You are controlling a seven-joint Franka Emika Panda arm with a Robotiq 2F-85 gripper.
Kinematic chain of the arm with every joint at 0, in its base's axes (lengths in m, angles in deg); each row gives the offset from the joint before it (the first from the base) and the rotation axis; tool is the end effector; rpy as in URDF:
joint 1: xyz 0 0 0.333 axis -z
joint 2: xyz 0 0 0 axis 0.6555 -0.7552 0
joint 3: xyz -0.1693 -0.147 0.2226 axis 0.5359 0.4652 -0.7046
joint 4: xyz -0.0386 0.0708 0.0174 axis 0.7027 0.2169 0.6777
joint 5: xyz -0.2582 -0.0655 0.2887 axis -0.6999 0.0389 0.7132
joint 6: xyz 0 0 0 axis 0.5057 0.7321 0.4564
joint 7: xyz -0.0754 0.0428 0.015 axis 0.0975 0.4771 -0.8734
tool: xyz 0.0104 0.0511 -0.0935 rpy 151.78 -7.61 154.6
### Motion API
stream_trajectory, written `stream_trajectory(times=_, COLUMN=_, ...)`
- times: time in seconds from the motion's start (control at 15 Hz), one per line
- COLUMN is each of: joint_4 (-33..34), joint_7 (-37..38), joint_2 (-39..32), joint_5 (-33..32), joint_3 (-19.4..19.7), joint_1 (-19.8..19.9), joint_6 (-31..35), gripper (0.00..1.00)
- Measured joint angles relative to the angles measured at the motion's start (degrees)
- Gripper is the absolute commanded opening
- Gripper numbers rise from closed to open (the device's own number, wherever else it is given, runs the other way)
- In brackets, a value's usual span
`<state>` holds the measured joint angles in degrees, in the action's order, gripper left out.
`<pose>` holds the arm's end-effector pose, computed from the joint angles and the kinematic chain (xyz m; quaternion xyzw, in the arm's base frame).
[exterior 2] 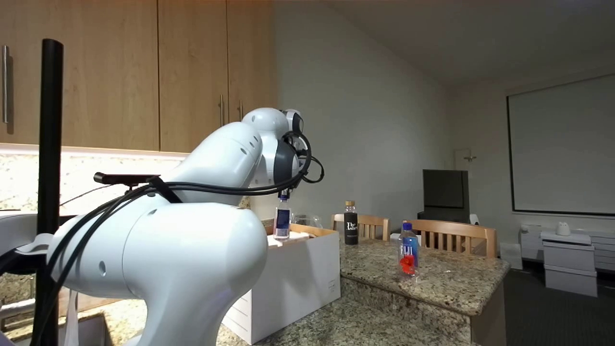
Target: Pick up the bottle and put it in the box
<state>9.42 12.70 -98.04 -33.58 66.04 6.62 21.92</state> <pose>0.5801 0.4389 0.5305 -0.9618 -0.2655 0.0560 0.0355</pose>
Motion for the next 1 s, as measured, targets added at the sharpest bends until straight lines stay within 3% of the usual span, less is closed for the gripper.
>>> stream_trajectory(times=0.07, joint_4=0.0, joint_7=0.0, joint_2=-0.1, joint_5=-0.4, joint_3=0.3, joint_1=-0.5, joint_6=-0.3, gripper=0.58)
stream_trajectory(times=0.13, joint_4=0.1, joint_7=0.0, joint_2=-0.1, joint_5=-0.7, joint_3=0.6, joint_1=-0.9, joint_6=-0.6, gripper=0.59)
stream_trajectory(times=0.53, joint_4=0.1, joint_7=0.0, joint_2=0.0, joint_5=-2.0, joint_3=2.0, joint_1=-2.3, joint_6=-0.8, gripper=0.96)
stream_trajectory(times=1.0, joint_4=0.3, joint_7=0.0, joint_2=0.3, joint_5=-2.5, joint_3=3.2, joint_1=-2.5, joint_6=-0.8, gripper=1.0)
